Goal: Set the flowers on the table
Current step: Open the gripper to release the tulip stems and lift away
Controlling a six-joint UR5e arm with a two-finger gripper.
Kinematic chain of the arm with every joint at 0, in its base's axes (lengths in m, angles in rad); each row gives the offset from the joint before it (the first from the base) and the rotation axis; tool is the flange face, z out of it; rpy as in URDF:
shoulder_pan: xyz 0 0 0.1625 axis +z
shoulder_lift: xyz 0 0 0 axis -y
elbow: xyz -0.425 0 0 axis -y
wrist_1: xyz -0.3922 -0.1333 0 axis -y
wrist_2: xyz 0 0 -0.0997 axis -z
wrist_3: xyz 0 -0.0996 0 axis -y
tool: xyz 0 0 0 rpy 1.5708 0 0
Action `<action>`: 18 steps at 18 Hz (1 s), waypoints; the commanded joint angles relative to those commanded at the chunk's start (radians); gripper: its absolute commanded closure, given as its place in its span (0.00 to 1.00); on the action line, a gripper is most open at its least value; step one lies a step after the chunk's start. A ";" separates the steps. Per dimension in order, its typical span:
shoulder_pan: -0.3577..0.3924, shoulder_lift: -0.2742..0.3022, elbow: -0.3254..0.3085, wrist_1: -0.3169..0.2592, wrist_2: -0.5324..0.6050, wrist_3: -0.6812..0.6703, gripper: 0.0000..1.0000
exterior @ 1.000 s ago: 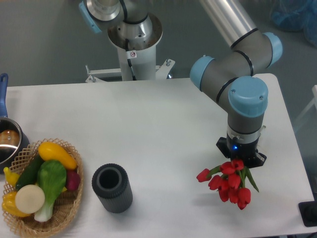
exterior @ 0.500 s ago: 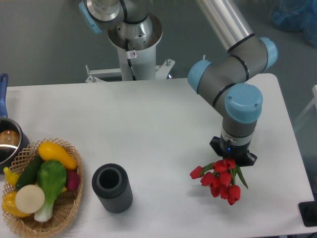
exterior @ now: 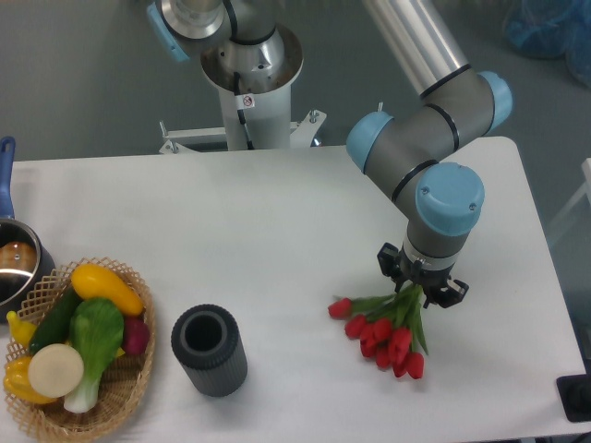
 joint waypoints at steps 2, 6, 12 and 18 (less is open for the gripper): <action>0.018 0.003 0.014 0.002 -0.006 0.005 0.00; 0.048 0.026 0.011 0.003 -0.034 0.011 0.00; 0.138 0.075 0.009 -0.012 -0.080 0.191 0.00; 0.149 0.074 0.008 -0.014 -0.055 0.267 0.00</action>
